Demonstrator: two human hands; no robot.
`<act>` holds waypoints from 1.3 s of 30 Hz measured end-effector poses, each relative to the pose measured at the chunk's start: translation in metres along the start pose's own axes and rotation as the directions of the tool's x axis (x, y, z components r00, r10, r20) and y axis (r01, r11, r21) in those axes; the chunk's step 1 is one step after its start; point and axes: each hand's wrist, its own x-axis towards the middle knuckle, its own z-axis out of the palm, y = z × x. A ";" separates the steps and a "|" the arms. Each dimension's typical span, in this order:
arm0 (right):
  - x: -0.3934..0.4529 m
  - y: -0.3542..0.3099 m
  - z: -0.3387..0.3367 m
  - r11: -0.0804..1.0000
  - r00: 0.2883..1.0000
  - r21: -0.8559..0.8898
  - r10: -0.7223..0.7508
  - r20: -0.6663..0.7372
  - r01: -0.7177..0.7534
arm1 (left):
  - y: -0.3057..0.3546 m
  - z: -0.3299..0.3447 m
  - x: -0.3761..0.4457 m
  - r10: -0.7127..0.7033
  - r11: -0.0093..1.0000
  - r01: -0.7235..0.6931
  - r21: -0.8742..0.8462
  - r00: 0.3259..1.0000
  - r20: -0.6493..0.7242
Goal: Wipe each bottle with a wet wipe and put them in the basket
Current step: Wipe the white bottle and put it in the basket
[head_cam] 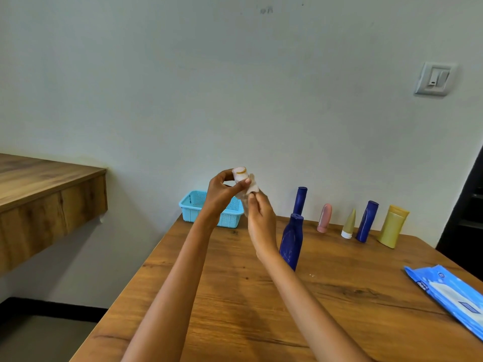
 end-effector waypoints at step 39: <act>0.029 0.004 -0.015 0.979 0.989 0.166 0.104 0.101 -0.120 | -0.004 -0.001 -0.002 -0.065 0.995 0.048 0.091 0.979 0.191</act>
